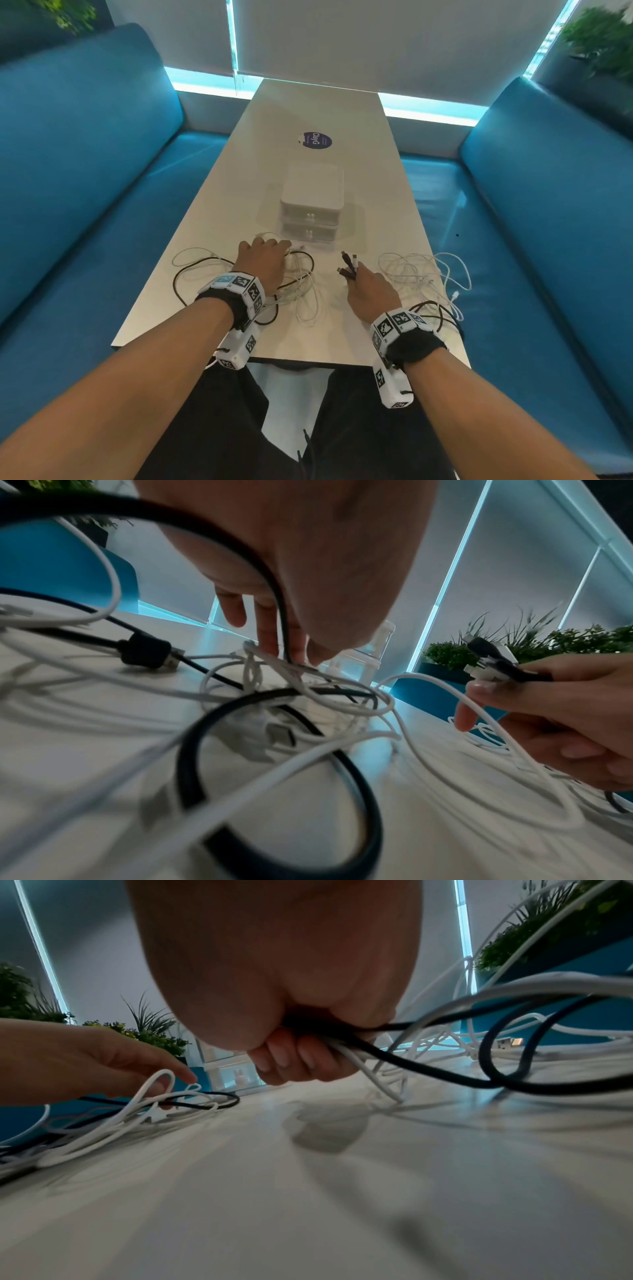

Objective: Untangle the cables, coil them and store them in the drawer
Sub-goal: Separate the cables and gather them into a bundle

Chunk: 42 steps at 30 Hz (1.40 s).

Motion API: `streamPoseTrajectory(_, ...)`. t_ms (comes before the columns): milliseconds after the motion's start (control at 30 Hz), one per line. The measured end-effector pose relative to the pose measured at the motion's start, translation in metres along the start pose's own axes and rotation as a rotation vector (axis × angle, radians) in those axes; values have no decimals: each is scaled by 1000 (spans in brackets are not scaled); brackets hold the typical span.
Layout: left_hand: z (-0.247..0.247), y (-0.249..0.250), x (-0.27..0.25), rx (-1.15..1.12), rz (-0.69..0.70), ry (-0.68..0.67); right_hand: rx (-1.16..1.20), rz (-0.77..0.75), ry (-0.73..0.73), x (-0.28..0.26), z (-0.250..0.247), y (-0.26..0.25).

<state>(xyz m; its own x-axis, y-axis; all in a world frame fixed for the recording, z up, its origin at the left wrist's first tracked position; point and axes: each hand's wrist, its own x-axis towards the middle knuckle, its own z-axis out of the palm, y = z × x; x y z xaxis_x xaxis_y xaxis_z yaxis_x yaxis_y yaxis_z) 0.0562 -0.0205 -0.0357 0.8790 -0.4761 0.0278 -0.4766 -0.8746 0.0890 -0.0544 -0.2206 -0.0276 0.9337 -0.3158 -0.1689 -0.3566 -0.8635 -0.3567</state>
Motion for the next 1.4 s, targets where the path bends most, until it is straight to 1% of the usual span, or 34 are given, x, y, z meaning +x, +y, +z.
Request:
streamPoseTrajectory(200,4,4,4,-36,89,67,51,24,-47,0,1,-3)
streamPoseTrajectory(333,12,7,4,-143,134,-11,119,-14,-123,-2,4,-6)
streamPoseTrajectory(467,12,13,4,-179,143,-24,168,-67,-154,0,7,-6)
streamPoseTrajectory(567,12,16,8,-127,134,-39,235,-66,-126,2,8,-5)
streamPoseTrajectory(667,13,17,8,-76,161,-48,282,-62,-95,3,9,-5)
streamPoseTrajectory(733,14,18,7,-101,181,-35,285,-56,-80,3,9,-5)
streamPoseTrajectory(833,13,20,6,-141,173,-25,302,-55,-68,4,8,-5)
streamPoseTrajectory(967,8,19,6,-195,165,-17,301,-91,-152,4,7,-5)
streamPoseTrajectory(1033,4,20,6,-223,181,-7,275,-139,-204,2,7,-7)
streamPoseTrajectory(1100,1,23,5,-252,203,8,288,-152,-226,1,8,-7)
streamPoseTrajectory(1167,-2,25,3,-262,221,14,395,-88,-173,3,8,-6)
streamPoseTrajectory(1267,-5,31,-2,-275,247,43,535,35,-13,10,5,-4)
streamPoseTrajectory(1400,-8,42,-8,-279,323,91,642,83,38,18,-2,-6)
